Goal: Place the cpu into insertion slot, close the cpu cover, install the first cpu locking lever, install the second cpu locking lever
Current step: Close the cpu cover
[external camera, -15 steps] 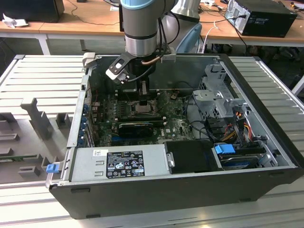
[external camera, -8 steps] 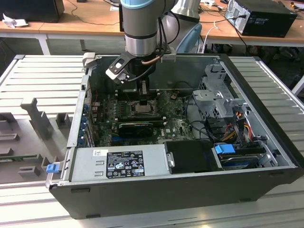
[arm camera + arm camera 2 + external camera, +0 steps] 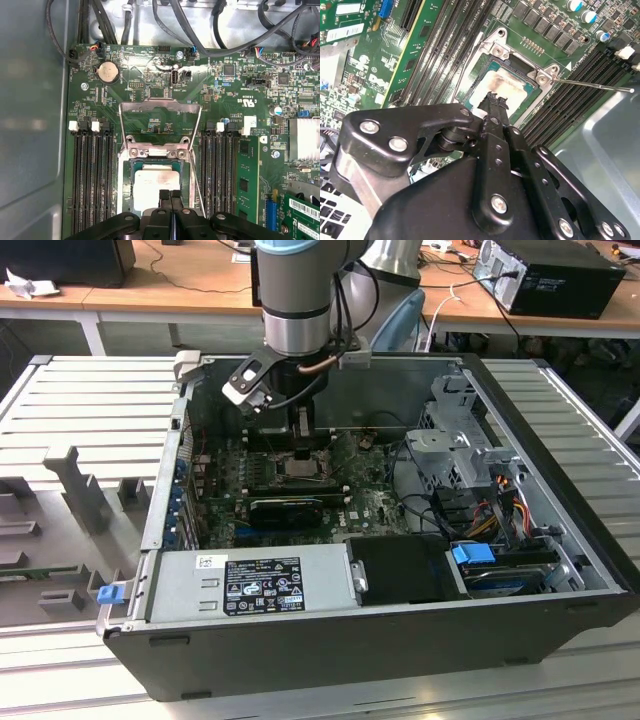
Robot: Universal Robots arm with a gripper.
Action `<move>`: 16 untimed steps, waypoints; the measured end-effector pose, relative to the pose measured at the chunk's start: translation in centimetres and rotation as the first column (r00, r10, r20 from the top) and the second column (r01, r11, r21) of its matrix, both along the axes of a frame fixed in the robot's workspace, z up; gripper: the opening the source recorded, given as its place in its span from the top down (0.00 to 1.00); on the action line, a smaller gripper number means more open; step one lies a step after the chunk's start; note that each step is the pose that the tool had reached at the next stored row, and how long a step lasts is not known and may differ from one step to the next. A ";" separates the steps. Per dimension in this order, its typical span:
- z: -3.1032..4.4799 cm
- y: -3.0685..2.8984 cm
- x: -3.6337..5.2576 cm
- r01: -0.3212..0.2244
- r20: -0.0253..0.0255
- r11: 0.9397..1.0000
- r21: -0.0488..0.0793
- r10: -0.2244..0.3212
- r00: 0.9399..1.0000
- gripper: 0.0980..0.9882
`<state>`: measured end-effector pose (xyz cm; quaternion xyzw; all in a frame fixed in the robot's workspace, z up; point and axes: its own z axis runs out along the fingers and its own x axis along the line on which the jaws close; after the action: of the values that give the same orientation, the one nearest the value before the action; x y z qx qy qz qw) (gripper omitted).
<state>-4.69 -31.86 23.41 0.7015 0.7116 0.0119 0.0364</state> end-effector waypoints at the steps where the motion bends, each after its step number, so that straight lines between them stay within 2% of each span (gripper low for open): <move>1: 0.12 -0.01 0.00 0.000 0.000 1.000 0.000 0.000 1.000 0.99; 6: 0.67 0.00 0.00 0.000 0.000 1.000 0.000 0.000 1.000 0.99; 9: 0.69 -0.02 0.78 0.000 -0.005 1.000 0.000 0.000 1.000 0.99; 16: 0.95 -0.03 0.82 0.001 -0.006 1.000 0.000 -0.001 1.000 0.99</move>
<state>-3.88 -31.89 24.37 0.7020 0.7112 0.0098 0.0343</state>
